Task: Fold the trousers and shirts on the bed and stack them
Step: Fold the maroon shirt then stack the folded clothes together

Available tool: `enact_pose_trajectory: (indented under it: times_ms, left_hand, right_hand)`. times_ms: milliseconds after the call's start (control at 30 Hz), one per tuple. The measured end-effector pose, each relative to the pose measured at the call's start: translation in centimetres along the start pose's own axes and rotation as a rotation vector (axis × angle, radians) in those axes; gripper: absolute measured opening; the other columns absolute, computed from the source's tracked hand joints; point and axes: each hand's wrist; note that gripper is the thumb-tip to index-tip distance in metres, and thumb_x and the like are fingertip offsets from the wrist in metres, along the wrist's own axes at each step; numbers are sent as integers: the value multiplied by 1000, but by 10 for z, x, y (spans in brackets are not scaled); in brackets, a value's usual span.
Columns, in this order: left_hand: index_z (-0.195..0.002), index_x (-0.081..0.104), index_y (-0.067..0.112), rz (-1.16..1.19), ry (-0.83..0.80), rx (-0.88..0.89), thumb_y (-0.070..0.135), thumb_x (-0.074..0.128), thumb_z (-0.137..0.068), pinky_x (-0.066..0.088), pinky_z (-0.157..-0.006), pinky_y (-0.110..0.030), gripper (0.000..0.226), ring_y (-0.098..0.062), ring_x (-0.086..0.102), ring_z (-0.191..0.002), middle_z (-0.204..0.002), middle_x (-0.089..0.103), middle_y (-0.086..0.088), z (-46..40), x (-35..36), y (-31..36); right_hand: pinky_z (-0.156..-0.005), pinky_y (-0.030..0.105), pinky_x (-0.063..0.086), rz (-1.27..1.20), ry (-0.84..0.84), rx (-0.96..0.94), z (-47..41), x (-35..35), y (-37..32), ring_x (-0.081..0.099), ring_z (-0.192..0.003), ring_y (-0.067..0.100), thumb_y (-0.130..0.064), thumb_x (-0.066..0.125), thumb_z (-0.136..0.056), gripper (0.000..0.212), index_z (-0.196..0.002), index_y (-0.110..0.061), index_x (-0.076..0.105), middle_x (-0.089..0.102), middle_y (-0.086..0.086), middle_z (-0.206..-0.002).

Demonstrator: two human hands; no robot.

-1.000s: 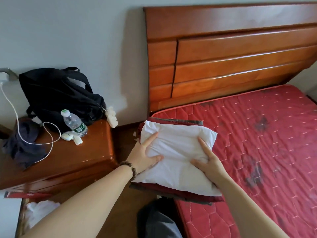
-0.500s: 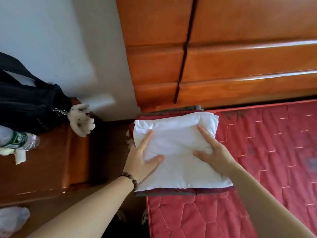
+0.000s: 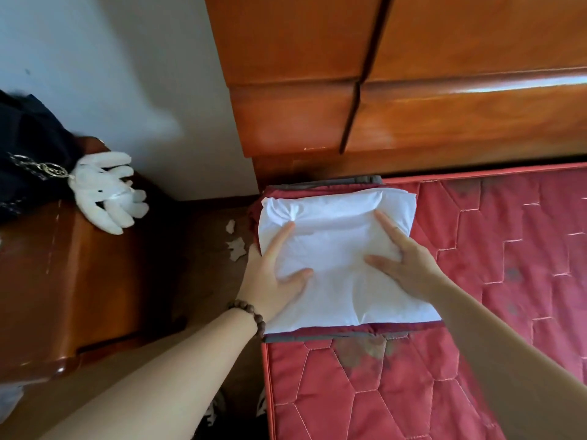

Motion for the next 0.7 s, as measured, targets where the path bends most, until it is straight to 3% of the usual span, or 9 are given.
enact_pose_trajectory:
  times_ms: [100,167,267,333,433,500,567,633,700]
  left_hand:
    - [-133,21,67,-18,-1,-31,48,71,-78,31,-93,-12,77,0,37,-111,-126,34,11,-1,2,5]
    - [-141,26,55,-156,10,-53,47,68,-81,35,-106,-30,74,-19,37,-129,-139,35,-4,2,-1,11]
    - [-138,49,23,-550,304,120,35,64,-84,16,-115,-60,58,-41,19,-143,-150,27,-25,11,-7,24]
    - [-130,54,13,-584,406,328,25,56,-85,9,-117,-57,47,-39,17,-144,-149,29,-24,14,-5,40]
    - [-127,56,4,-653,233,467,18,40,-84,7,-119,-52,48,-36,25,-143,-147,38,-22,1,14,64]
    - [-137,47,2,-807,89,401,17,31,-90,0,-118,-49,53,-33,16,-146,-153,30,-18,-14,24,69]
    - [-151,22,5,-961,8,297,26,21,-97,-13,-117,-46,57,-29,-5,-148,-160,7,-14,-31,27,51]
    - [-154,5,10,-1045,-12,244,36,9,-96,-12,-118,-50,63,-29,-15,-147,-161,-6,-10,-41,29,28]
    - [-154,9,16,-1021,7,210,40,13,-93,-3,-117,-57,65,-37,-13,-146,-162,-1,-7,-44,34,17]
  right_hand:
    - [-88,26,43,65,17,-22,-4,-1,-3,53,-104,17,-54,70,-76,80,-128,-77,13,50,-1,-130]
    - [-104,39,36,278,-30,60,-5,2,-7,44,-121,28,-65,57,-80,75,-129,-75,1,38,10,-142]
    - [-114,62,-2,713,273,-8,6,8,-13,-5,-147,35,-70,28,-91,60,-142,-60,-1,-3,15,-160]
    - [-112,64,-7,761,502,-233,15,17,-27,-4,-148,34,-57,28,-97,54,-149,-43,18,1,15,-161]
    - [-111,68,-3,842,505,-466,8,44,-52,9,-148,29,-44,32,-98,52,-147,-25,35,18,9,-160]
    - [-110,70,-3,905,375,-398,-5,60,-63,-1,-149,26,-42,29,-98,57,-151,-21,28,8,5,-162]
    - [-109,71,-5,943,289,-301,-18,72,-60,-15,-147,25,-45,19,-98,60,-154,-25,11,-9,0,-161]
    - [-110,69,-5,939,280,-270,-26,80,-49,-17,-147,26,-50,12,-99,59,-153,-30,0,-12,-3,-161]
    - [-111,68,-4,963,278,-250,-32,86,-43,-17,-147,26,-53,8,-99,59,-152,-31,-4,-12,-3,-161]
Point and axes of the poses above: each hand's wrist, its own z-axis away from the middle knuckle, its own x-axis out of the palm, y = z × x
